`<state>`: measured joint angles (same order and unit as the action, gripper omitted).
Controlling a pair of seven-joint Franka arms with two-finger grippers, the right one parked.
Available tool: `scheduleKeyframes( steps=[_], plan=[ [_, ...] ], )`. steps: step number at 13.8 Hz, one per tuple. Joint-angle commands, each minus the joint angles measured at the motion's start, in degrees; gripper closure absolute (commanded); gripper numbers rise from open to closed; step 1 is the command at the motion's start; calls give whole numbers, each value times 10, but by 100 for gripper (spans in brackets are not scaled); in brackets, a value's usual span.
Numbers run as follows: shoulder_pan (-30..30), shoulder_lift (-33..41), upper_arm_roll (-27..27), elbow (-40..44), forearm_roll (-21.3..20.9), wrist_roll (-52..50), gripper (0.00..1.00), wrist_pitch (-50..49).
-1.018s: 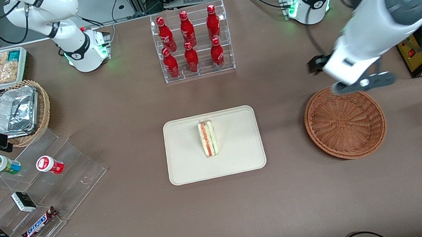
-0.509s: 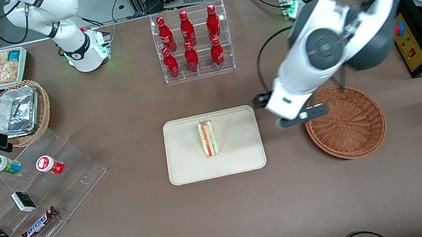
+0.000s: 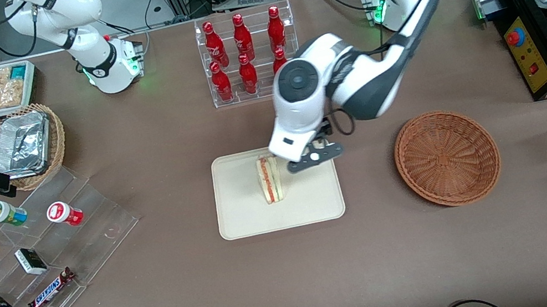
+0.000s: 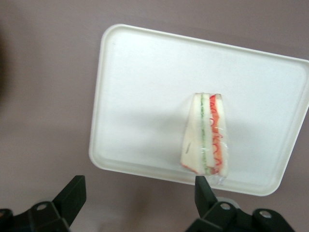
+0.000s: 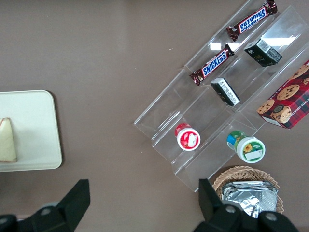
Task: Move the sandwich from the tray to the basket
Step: 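Grasp the wrapped sandwich with the left gripper and lift it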
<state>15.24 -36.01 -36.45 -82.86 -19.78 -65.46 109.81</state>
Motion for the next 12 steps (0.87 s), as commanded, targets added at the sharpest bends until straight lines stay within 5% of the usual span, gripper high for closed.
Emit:
scheduleKeyframes(
  steps=[1, 6, 12],
  plan=[
    [29, -53, 0, 26, -45, -59, 1, 42],
    [69, -99, 1, 26, -117, -127, 1, 99],
    [130, -126, 59, 25, -133, -133, 1, 141]
  ],
)
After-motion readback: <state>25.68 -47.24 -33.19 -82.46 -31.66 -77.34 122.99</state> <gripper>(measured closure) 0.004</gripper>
